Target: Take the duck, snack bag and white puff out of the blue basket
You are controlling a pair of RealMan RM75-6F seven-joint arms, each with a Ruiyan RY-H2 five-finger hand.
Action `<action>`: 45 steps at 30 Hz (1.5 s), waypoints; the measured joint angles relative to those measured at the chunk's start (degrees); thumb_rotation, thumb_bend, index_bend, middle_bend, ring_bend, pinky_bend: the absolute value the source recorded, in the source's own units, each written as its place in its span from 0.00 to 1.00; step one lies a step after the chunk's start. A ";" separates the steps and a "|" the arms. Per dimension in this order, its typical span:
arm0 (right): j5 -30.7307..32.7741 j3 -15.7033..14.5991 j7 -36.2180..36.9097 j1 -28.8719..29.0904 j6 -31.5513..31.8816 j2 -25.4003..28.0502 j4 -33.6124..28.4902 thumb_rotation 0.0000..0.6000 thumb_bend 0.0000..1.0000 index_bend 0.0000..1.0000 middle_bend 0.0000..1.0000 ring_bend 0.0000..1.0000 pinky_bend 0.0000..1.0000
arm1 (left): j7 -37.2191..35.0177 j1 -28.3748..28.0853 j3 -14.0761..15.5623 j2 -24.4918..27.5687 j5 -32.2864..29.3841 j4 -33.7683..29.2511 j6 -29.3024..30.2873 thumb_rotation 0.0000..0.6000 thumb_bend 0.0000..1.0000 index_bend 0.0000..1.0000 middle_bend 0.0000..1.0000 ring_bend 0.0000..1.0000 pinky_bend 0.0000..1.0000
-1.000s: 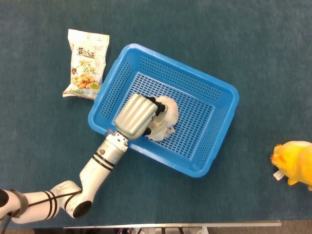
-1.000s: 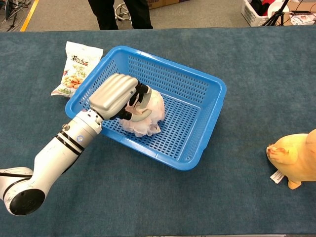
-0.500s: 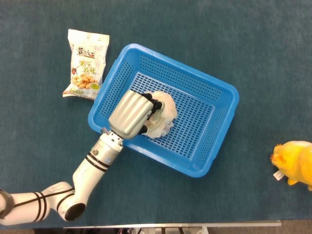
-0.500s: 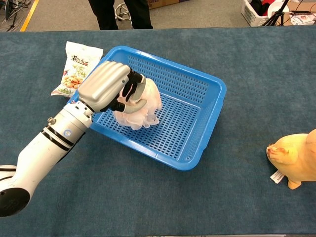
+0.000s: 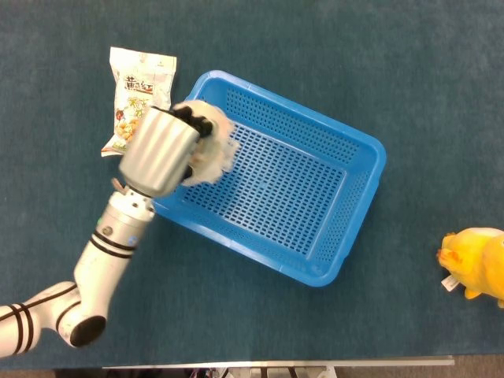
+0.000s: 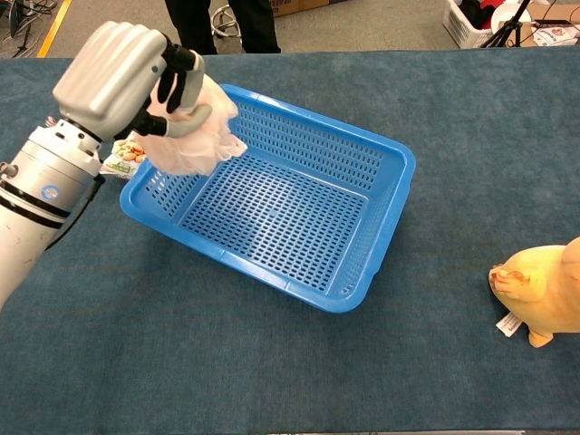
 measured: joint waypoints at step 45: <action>-0.63 -0.76 -3.24 -0.16 -0.23 0.48 -1.86 1.00 0.00 0.03 0.13 0.12 0.41 | 3.42 12.17 3.44 13.33 -2.47 -7.55 9.45 1.00 0.03 0.48 0.41 0.32 0.54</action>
